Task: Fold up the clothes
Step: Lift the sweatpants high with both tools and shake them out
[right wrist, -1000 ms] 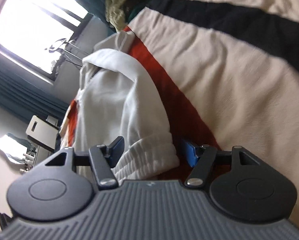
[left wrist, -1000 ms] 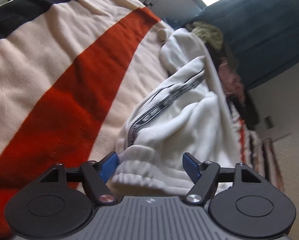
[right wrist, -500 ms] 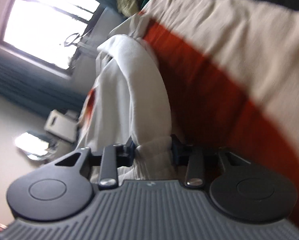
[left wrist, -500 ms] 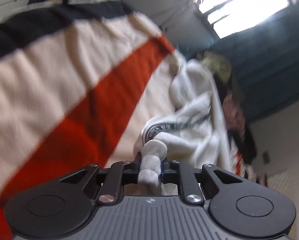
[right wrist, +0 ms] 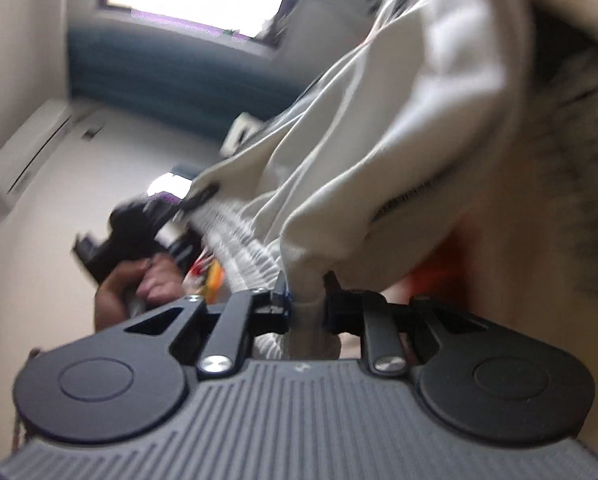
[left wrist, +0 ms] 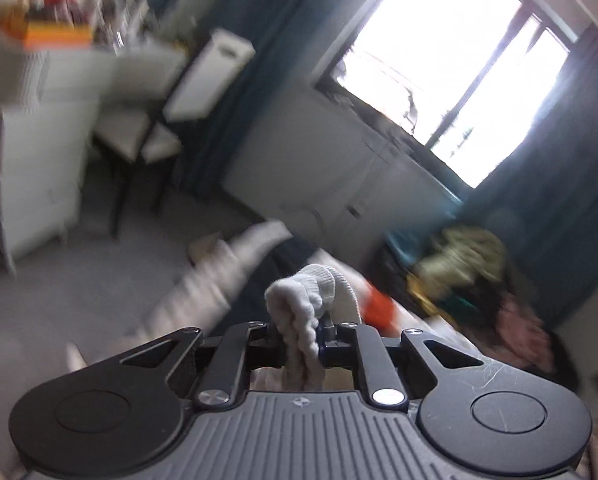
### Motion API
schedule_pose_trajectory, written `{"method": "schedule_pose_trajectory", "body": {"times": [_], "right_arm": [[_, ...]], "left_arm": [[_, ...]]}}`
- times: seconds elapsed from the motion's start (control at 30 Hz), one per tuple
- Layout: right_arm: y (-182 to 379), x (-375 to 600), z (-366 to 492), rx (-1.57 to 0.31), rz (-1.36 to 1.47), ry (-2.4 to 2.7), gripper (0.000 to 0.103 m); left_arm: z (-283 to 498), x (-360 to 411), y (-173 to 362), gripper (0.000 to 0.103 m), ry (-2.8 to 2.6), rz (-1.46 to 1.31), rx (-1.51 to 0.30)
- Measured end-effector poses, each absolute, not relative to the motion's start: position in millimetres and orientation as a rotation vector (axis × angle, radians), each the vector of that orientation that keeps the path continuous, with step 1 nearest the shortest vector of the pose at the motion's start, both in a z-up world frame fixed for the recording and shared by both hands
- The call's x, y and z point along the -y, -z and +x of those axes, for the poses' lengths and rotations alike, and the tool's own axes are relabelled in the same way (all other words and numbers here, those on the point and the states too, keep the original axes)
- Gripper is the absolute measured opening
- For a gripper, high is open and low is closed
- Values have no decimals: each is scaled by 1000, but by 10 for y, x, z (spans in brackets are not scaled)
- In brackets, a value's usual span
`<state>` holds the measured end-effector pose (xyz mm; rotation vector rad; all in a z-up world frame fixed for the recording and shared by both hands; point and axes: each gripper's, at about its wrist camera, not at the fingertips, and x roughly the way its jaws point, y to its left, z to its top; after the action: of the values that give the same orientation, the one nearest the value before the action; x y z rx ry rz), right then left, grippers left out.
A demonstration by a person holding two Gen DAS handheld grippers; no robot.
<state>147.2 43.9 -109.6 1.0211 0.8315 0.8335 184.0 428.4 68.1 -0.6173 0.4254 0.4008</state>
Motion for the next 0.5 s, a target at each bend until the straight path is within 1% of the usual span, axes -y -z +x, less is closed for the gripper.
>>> {"method": "schedule_pose_trajectory", "body": {"times": [0.1, 0.17, 0.33, 0.43, 0.5], "right_arm": [[1176, -1120, 1769, -883, 1014, -891, 19], [1278, -1456, 1966, -909, 1022, -905, 19], [1608, -1953, 2302, -999, 1063, -894, 20], [1702, -2049, 2403, -1036, 1066, -889, 21], [1714, -2074, 2452, -1067, 1069, -893, 23]], "left_arm": [[2204, -4701, -730, 14, -475, -592, -442], [2522, -4888, -641, 14, -504, -531, -472], [3248, -5350, -6, 14, -559, -519, -592], [3461, -5521, 325, 14, -565, -539, -639], [3523, -5557, 412, 15, -570, -527, -661]]}}
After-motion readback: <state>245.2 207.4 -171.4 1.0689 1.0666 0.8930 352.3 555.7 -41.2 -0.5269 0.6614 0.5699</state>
